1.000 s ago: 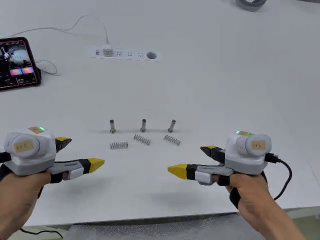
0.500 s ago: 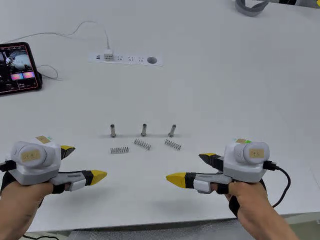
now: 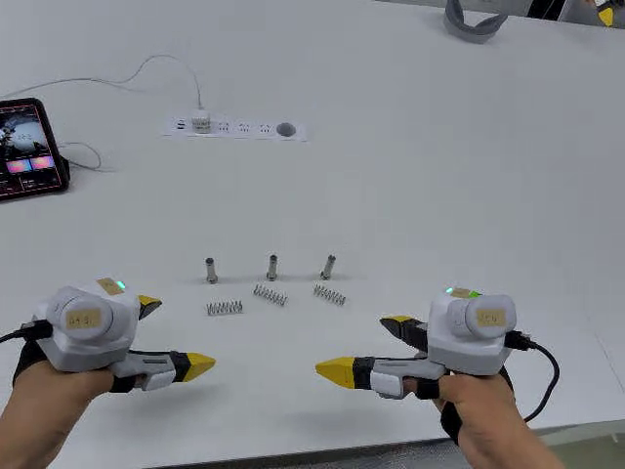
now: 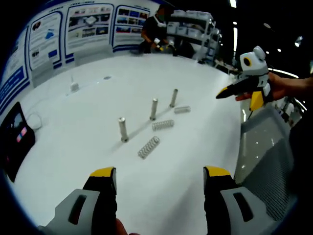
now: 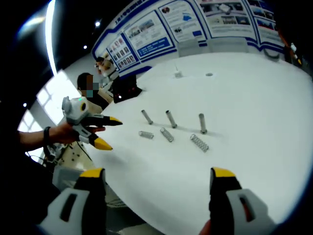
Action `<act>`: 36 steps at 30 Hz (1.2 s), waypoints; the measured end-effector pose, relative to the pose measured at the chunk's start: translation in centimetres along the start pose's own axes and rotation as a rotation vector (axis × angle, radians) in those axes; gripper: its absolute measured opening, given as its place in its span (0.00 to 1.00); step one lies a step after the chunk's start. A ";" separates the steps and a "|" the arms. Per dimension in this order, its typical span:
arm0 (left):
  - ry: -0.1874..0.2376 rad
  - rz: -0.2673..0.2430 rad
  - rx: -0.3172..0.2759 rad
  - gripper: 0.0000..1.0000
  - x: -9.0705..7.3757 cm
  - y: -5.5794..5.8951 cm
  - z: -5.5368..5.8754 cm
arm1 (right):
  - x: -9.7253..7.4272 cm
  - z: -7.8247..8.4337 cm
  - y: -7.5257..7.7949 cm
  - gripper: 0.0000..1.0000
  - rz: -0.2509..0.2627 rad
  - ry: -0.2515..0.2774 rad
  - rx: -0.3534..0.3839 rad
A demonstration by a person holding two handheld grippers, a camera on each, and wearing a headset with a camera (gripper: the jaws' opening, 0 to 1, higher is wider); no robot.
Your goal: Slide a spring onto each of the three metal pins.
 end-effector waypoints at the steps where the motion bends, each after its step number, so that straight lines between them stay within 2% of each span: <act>1: -0.009 0.004 0.017 0.73 0.1 0.0 -0.1 | 0.0 0.0 0.0 0.89 0.000 -0.001 0.000; 3: -0.027 0.014 0.042 0.73 0.4 0.0 -0.3 | 0.0 0.1 0.0 0.89 0.000 -0.001 0.003; 15: -0.055 0.052 0.106 0.70 1.6 -0.4 -1.2 | -0.2 0.2 0.4 0.89 0.001 -0.001 0.011; 36: -0.066 0.089 0.123 0.59 4.4 -1.5 -2.8 | -0.3 0.4 1.0 0.89 0.007 -0.005 0.030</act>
Point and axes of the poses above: the centre of the closed fingertips' face, and the gripper's own axes: x roughly forward along the fingers, y roughly to its right, z roughly out of its underside, the point moved 9 cm from there along -x, roughly backward along the fingers, and after that the axes turned 8 degrees about -y, right-handed, at the moved point
